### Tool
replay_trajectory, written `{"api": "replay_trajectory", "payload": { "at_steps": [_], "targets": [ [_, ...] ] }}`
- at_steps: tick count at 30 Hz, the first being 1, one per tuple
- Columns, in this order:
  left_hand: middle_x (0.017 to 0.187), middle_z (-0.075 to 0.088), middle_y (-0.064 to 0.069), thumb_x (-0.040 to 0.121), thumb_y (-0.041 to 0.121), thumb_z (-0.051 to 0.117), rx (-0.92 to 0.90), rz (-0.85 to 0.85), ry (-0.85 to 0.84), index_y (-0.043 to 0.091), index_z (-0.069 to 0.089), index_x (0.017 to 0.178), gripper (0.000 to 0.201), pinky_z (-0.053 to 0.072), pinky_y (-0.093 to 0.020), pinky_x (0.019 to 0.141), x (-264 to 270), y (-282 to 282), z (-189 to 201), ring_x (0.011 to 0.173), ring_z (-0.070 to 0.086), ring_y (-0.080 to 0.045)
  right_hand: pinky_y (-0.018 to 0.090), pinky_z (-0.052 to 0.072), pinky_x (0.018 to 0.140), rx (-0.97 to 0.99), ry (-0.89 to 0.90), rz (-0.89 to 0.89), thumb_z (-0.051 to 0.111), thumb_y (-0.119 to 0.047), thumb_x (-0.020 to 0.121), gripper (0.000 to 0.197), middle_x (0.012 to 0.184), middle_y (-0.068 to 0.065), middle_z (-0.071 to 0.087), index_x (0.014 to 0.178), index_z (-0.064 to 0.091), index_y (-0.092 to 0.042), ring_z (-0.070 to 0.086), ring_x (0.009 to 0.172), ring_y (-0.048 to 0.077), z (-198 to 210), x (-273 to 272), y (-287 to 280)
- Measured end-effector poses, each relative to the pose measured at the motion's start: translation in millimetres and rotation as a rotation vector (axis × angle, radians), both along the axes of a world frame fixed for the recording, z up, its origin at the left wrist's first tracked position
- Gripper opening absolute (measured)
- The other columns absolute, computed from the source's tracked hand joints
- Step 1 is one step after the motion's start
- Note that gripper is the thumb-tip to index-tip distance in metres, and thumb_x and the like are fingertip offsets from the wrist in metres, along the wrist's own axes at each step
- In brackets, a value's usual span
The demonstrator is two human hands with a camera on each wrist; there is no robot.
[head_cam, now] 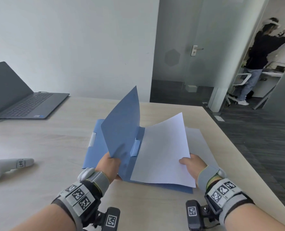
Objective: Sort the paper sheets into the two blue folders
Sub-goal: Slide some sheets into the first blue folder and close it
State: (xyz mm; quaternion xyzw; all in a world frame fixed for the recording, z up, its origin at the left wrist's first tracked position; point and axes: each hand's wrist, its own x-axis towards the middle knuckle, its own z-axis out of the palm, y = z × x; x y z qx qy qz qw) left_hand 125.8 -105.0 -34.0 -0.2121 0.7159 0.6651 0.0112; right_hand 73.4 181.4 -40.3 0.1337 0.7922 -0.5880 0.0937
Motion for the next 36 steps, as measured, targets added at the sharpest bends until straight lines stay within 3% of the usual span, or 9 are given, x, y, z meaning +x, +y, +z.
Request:
{"api": "replay_trajectory", "payload": {
  "at_steps": [5, 9, 14, 19, 22, 24, 26, 33, 36],
  "targets": [
    [0.109, 0.069, -0.025, 0.08, -0.008, 0.035, 0.009, -0.002, -0.004, 0.008, 0.067, 0.115, 0.05, 0.058, -0.07, 0.072, 0.1, 0.4, -0.6, 0.093, 0.069, -0.046, 0.045, 0.055, 0.082, 0.003, -0.013, 0.005, 0.056, -0.007, 0.089, 0.019, 0.105, 0.023, 0.071, 0.105, 0.067, -0.007, 0.069, 0.094, 0.042, -1.6, -0.4, -8.2],
    [0.107, 0.069, -0.031, 0.061, 0.008, 0.039, 0.017, -0.009, -0.019, 0.005, 0.068, 0.104, 0.052, 0.058, -0.07, 0.074, -2.5, 1.0, -1.6, 0.095, 0.07, -0.049, 0.046, 0.056, 0.081, 0.005, -0.022, 0.001, 0.058, -0.009, 0.088, 0.023, 0.107, 0.025, 0.07, 0.109, 0.066, -0.004, 0.068, 0.095, 0.043, -3.5, -1.9, -12.6],
    [0.108, 0.066, -0.036, 0.058, 0.011, 0.039, -0.025, -0.001, -0.024, 0.002, 0.066, 0.103, 0.053, 0.056, -0.072, 0.079, -11.9, -1.7, -15.3, 0.1, 0.067, -0.054, 0.043, 0.055, 0.081, 0.021, -0.026, -0.001, 0.058, -0.01, 0.088, 0.023, 0.107, 0.025, 0.07, 0.109, 0.066, -0.003, 0.068, 0.095, 0.042, -7.3, -5.1, -15.1],
    [0.085, 0.058, -0.017, 0.054, 0.009, 0.039, -0.08, -0.009, -0.004, -0.007, 0.059, 0.099, 0.052, 0.051, -0.078, 0.075, -26.1, -12.2, -37.4, 0.078, 0.059, -0.032, 0.041, 0.053, 0.083, 0.043, -0.045, -0.003, 0.059, -0.011, 0.087, 0.027, 0.109, 0.023, 0.068, 0.113, 0.063, -0.002, 0.066, 0.097, 0.04, -9.1, -9.4, -18.5],
    [0.088, 0.061, -0.027, 0.054, 0.009, 0.039, -0.101, -0.023, -0.007, 0.003, 0.061, 0.093, 0.045, 0.051, -0.077, 0.078, -23.3, -10.7, -32.7, 0.08, 0.065, -0.042, 0.036, 0.05, 0.074, 0.057, -0.051, -0.003, 0.058, -0.01, 0.088, 0.021, 0.097, 0.017, 0.067, 0.107, 0.063, -0.002, 0.065, 0.085, 0.035, -9.1, -11.7, -18.5],
    [0.105, 0.066, -0.036, 0.055, 0.01, 0.039, -0.11, -0.017, -0.004, -0.001, 0.063, 0.104, 0.055, 0.053, -0.076, 0.078, -22.2, -9.5, -30.6, 0.095, 0.068, -0.055, 0.03, 0.047, 0.065, 0.057, -0.052, -0.007, 0.057, -0.008, 0.089, 0.012, 0.085, 0.012, 0.064, 0.099, 0.062, -0.005, 0.061, 0.075, 0.03, -8.2, -11.4, -18.1],
    [0.112, 0.065, -0.038, 0.054, 0.01, 0.039, -0.12, -0.008, -0.001, -0.004, 0.062, 0.11, 0.062, 0.053, -0.076, 0.078, -20.8, -8.9, -29.2, 0.102, 0.065, -0.056, 0.027, 0.045, 0.06, 0.056, -0.048, -0.006, 0.057, -0.008, 0.089, 0.011, 0.083, 0.01, 0.063, 0.099, 0.062, -0.005, 0.059, 0.072, 0.028, -7.5, -11.1, -17.0],
    [0.115, 0.063, -0.039, 0.066, 0.002, 0.041, -0.087, -0.026, -0.002, -0.005, 0.062, 0.113, 0.053, 0.058, -0.071, 0.07, -9.1, -4.0, -9.1, 0.093, 0.069, -0.054, 0.029, 0.046, 0.064, 0.074, -0.04, -0.009, 0.058, -0.011, 0.089, 0.01, 0.085, 0.01, 0.063, 0.099, 0.061, -0.008, 0.06, 0.076, 0.029, -6.7, -10.0, -16.4],
    [0.115, 0.064, -0.035, 0.062, 0.009, 0.04, -0.1, -0.056, -0.013, 0.006, 0.064, 0.105, 0.049, 0.06, -0.066, 0.07, -6.0, -3.2, -4.2, 0.089, 0.07, -0.052, 0.036, 0.051, 0.075, 0.08, -0.054, 0.012, 0.058, -0.012, 0.089, 0.018, 0.096, 0.016, 0.068, 0.104, 0.064, -0.005, 0.066, 0.088, 0.036, -4.8, -11.2, -19.1]
  ]
}}
